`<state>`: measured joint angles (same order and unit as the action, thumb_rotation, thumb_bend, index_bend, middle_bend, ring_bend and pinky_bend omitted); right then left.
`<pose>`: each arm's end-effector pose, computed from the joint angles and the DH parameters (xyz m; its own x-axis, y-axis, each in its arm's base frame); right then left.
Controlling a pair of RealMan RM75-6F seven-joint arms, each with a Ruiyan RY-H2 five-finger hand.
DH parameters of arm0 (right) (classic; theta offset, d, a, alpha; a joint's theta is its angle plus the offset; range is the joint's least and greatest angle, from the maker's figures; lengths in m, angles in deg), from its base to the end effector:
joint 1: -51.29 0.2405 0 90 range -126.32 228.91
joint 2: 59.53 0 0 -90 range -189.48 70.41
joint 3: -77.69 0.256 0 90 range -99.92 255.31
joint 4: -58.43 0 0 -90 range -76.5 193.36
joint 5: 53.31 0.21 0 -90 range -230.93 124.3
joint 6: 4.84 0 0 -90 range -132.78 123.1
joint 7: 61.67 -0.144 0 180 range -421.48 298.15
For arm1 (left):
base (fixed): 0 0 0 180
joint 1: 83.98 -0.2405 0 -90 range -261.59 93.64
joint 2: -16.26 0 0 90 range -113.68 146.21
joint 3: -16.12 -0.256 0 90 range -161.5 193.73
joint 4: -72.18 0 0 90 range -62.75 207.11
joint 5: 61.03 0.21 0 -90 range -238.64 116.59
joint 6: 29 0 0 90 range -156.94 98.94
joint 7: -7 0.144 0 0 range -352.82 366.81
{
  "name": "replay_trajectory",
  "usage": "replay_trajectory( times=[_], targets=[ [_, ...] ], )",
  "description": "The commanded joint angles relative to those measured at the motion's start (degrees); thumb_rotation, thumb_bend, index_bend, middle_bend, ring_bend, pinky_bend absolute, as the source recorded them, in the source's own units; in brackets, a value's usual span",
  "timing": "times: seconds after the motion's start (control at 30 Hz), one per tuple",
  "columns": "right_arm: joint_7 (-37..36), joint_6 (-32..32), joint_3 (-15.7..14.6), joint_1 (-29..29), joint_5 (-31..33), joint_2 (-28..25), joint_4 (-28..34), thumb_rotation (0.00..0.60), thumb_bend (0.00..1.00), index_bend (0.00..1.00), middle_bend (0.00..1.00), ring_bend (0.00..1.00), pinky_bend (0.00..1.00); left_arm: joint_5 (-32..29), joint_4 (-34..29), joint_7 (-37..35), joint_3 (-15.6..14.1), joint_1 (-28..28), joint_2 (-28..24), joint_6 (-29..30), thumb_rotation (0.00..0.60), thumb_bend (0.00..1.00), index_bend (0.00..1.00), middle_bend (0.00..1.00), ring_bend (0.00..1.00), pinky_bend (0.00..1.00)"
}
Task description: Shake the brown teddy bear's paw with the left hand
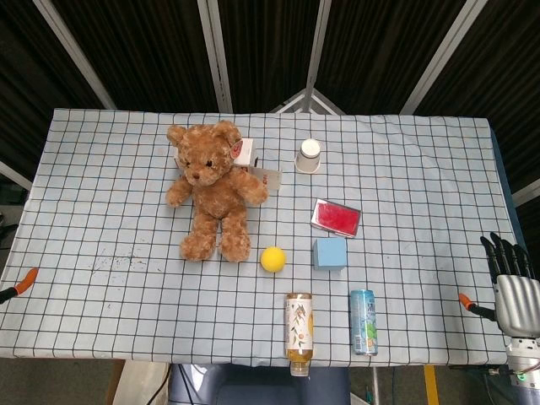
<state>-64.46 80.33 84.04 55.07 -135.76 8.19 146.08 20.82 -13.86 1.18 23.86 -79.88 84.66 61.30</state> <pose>-0.3284 -0.1879 0.1593 0.3588 0.0575 0.9317 -0.9322 0.0723 0.3545 -0.3260 0.1930 0.1744 0.3232 -0.1775 0.9296 0.9463 0.0673 -0.3161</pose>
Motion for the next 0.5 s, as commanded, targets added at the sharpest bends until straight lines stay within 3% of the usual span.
replay_trajectory(
  times=[0.03, 0.5],
  targets=[
    [-0.1, 0.0, 0.0, 0.0, 0.0, 0.0, 0.0, 0.600, 0.13, 0.05, 0.02, 0.00, 0.00, 0.0, -0.1, 0.0, -0.1, 0.0, 0.0, -0.1, 0.600, 0.32, 0.19, 0.08, 0.00, 0.00],
    [-0.5, 0.8, 0.1, -0.4, 0.0, -0.4, 0.1, 0.600, 0.13, 0.05, 0.02, 0.00, 0.00, 0.5, 0.1, 0.7, -0.3, 0.7, 0.5, -1.1, 0.600, 0.32, 0.19, 0.08, 0.00, 0.00]
  ],
)
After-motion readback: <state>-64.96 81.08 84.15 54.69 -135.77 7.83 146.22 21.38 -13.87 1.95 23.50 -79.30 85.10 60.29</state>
